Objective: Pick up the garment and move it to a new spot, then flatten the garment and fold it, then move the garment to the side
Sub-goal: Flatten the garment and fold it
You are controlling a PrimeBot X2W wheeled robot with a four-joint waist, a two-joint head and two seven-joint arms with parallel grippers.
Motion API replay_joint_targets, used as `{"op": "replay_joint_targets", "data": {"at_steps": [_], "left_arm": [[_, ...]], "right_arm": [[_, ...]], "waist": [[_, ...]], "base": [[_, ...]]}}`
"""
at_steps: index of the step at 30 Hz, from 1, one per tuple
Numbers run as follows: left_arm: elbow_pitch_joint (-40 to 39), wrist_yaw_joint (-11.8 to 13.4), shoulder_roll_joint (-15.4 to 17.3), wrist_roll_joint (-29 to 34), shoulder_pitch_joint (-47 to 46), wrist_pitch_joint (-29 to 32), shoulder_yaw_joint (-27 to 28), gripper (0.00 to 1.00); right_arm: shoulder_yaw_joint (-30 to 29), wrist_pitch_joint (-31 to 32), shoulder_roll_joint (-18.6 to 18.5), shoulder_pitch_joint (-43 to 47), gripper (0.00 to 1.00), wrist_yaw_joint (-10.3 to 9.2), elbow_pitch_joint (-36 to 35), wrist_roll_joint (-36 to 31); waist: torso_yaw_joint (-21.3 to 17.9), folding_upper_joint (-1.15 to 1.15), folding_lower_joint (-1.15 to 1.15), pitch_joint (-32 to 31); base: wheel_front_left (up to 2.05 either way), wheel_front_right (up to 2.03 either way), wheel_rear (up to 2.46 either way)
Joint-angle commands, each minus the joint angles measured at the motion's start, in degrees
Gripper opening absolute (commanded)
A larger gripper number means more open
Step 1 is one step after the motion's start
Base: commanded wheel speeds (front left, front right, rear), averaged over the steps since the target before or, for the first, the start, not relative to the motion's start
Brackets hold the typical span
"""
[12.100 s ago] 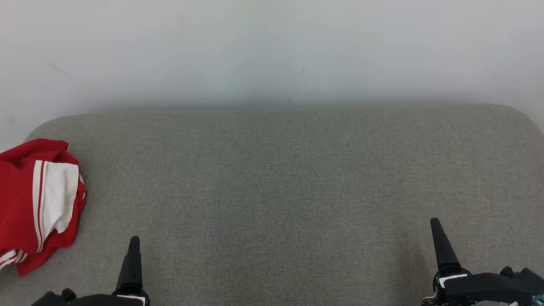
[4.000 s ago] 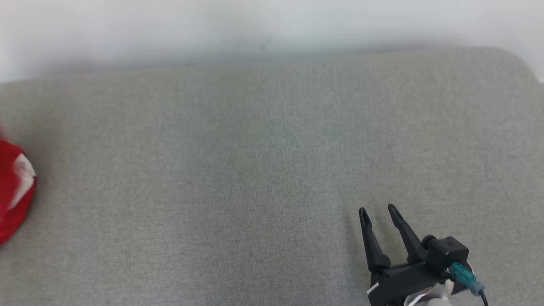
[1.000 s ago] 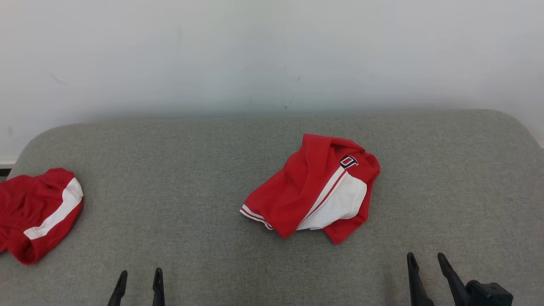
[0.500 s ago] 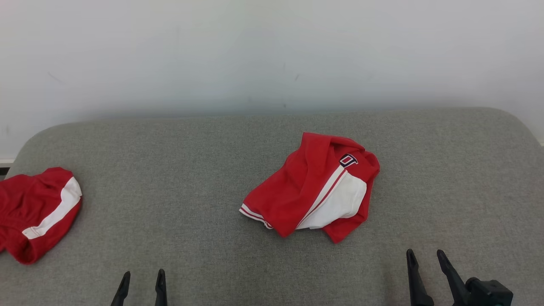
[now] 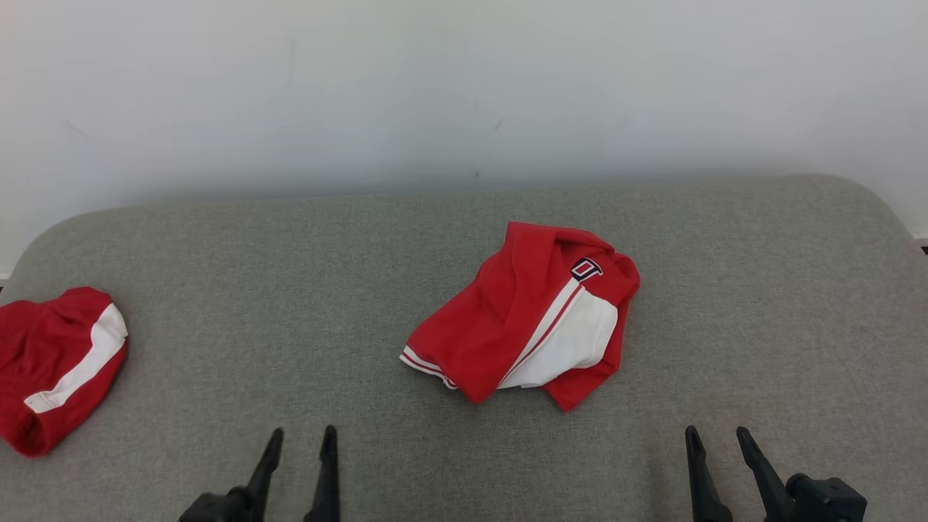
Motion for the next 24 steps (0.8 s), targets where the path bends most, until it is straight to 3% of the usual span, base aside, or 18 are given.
{"op": "replay_joint_targets", "data": {"at_steps": [1,11,24], "left_arm": [[2.24,-0.40,-0.04,-1.65,-2.66,0.65,-1.93,1.00],[15.79,0.05,0.00,-15.44,-17.47,10.41,-13.20,1.00],[24.90,4.33,0.02,-23.65,-24.08,8.55,-17.85,1.00]], "right_arm": [[0.25,-0.06,-0.06,-0.83,1.00,-0.12,-0.11,0.03],[2.49,-0.48,-0.07,-3.35,1.00,-0.12,0.18,1.14],[3.60,-2.10,-0.05,-5.90,1.00,-0.12,1.59,2.24]], "waist": [[-0.50,0.00,-0.01,0.25],[-6.89,0.00,-0.01,3.91],[-14.10,0.00,-0.01,7.46]], "base": [[0.00,0.00,0.00],[0.00,0.00,0.00],[0.00,0.00,0.00]]}}
